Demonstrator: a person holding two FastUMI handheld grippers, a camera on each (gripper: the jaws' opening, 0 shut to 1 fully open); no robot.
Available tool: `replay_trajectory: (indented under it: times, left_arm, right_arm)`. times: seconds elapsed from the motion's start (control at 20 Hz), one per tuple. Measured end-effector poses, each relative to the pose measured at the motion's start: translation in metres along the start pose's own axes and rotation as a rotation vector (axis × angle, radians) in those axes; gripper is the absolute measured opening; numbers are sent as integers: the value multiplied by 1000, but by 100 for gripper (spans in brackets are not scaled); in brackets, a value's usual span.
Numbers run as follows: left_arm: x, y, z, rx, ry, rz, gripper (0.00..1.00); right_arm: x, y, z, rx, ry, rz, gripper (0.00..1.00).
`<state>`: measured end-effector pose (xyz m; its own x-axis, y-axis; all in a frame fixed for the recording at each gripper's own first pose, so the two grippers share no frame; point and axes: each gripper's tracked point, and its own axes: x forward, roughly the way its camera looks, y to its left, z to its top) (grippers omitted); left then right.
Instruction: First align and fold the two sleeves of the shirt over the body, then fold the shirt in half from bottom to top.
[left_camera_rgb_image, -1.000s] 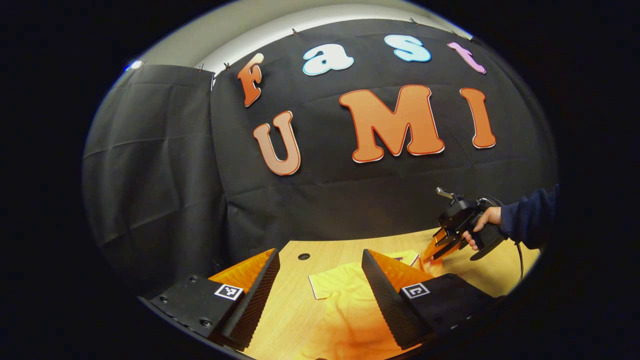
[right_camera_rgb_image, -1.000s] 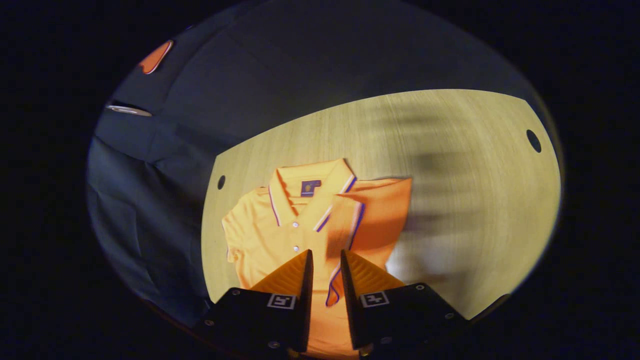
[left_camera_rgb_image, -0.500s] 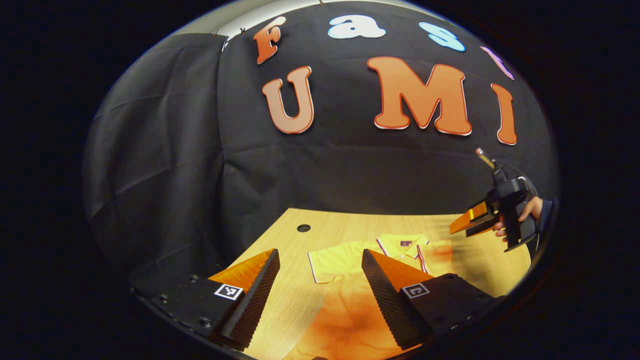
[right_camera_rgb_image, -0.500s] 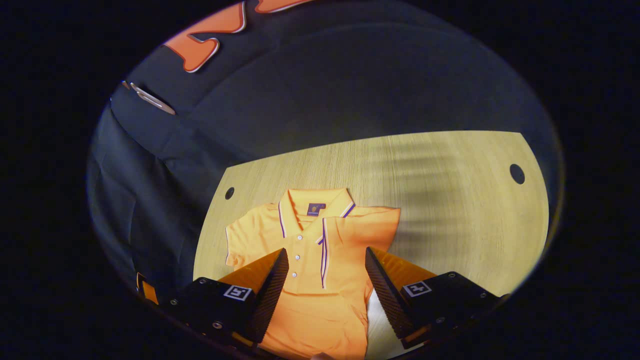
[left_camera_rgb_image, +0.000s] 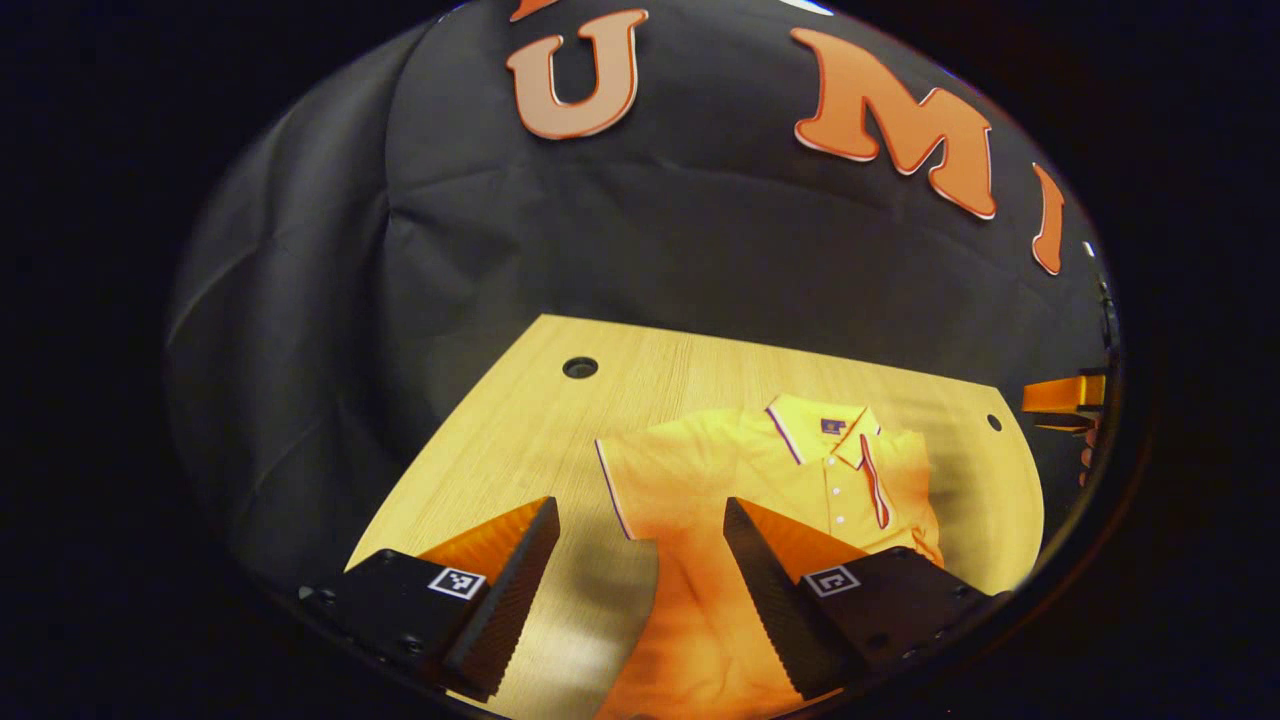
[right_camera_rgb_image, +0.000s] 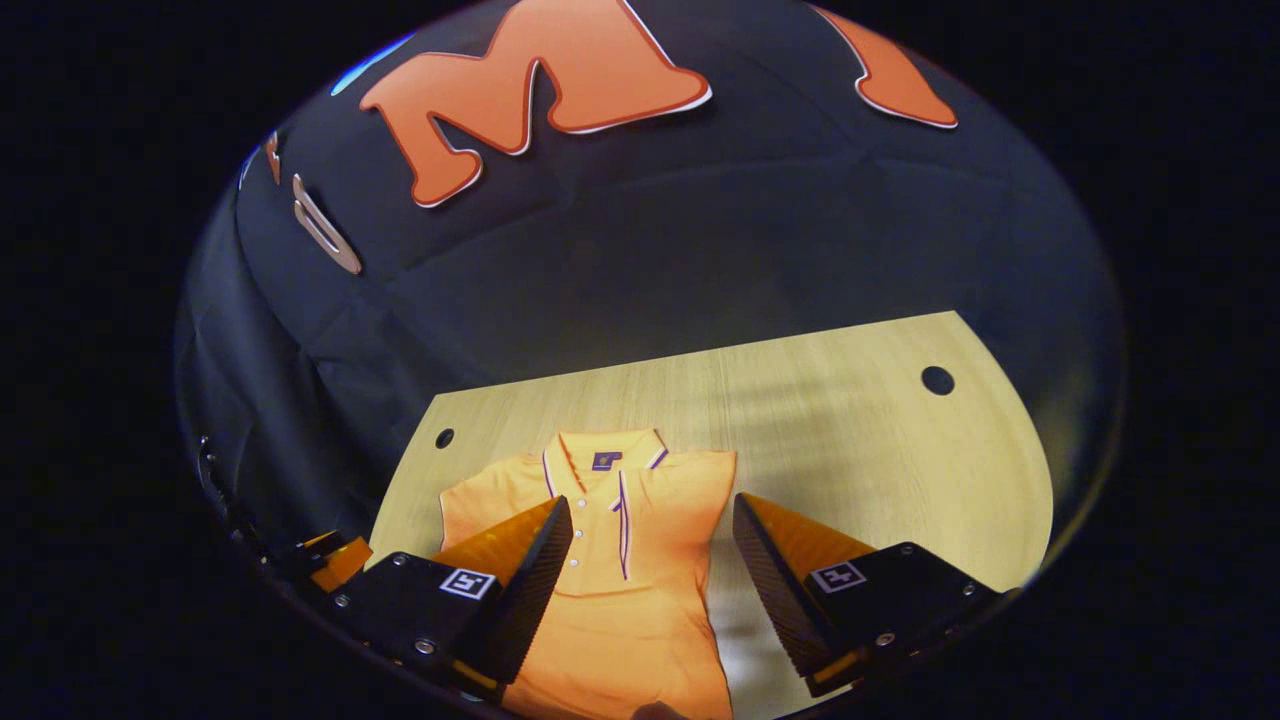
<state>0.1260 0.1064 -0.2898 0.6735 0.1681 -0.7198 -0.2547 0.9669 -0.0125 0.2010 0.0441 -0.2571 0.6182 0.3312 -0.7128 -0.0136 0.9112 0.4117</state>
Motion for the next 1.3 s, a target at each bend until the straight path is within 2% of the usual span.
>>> replay_trajectory:
  times: [0.2, 0.45, 0.8, 1.0, 1.25, 1.3]
  left_arm:
    - [50, 9, -8, -25, 148, -32, 99]
    - [104, 13, -8, -1, 300, -34, 99]
    - [161, 12, -23, 4, 500, -33, 99]
    - [178, 13, -40, -19, 610, -14, 98]
    - [190, 12, -41, 29, 646, 32, 98]
    - [197, 9, -44, 22, 642, 33, 88]
  right_arm:
    - [-31, -6, 7, 12, -73, -63, 98]
    - [-62, -10, 5, 12, -138, -129, 99]
    - [-98, -22, -22, 33, -160, -211, 98]
    - [-109, -25, -38, 54, -167, -239, 98]
    - [-118, -30, -51, 99, -159, -275, 99]
    - [-121, -31, -51, 104, -157, -279, 99]
